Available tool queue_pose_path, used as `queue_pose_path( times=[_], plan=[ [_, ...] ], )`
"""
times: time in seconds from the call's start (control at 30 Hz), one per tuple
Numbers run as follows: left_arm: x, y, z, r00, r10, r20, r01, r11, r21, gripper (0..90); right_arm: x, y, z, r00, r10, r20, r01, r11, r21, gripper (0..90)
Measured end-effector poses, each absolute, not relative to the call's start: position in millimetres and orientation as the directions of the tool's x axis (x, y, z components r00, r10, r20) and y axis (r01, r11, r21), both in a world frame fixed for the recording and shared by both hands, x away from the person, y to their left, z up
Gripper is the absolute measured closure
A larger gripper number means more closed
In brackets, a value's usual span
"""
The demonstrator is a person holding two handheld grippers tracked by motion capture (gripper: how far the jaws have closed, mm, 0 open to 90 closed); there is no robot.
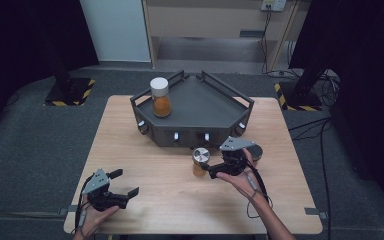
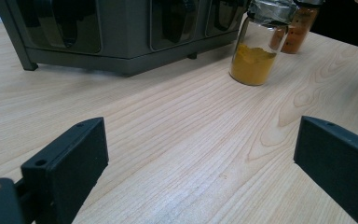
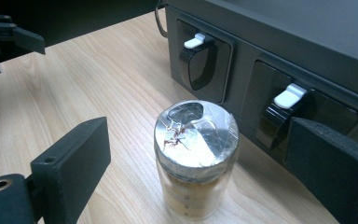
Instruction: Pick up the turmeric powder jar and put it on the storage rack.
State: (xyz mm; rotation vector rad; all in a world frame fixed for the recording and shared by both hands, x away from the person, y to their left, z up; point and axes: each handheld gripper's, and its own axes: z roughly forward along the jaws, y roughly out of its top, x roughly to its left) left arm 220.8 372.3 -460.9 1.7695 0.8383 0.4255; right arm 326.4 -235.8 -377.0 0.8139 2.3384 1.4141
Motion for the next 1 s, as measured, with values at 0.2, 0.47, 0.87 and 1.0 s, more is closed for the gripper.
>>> queue_pose_path(
  times=[0.2,0.47,0.87,1.0],
  plan=[
    [221,372,-461,0.687,0.718,-0.112,0.332,-0.173,0.927,2.2,335,-227,-388,-0.806,0.59,0.048,0.322,0.369,0.872,10.3],
    [220,371,-460,0.689,0.717,-0.105,0.328,-0.179,0.927,2.3,342,-217,-398,-0.803,0.593,0.059,0.334,0.366,0.869,14.3],
    [220,372,-460,0.69,0.716,-0.106,0.327,-0.177,0.928,2.4,347,-205,-411,-0.795,0.606,0.044,0.331,0.372,0.867,27.2],
    [221,372,-461,0.692,0.714,-0.106,0.326,-0.178,0.928,2.6,347,-206,-414,-0.792,0.609,0.04,0.328,0.369,0.87,32.4]
  ],
)
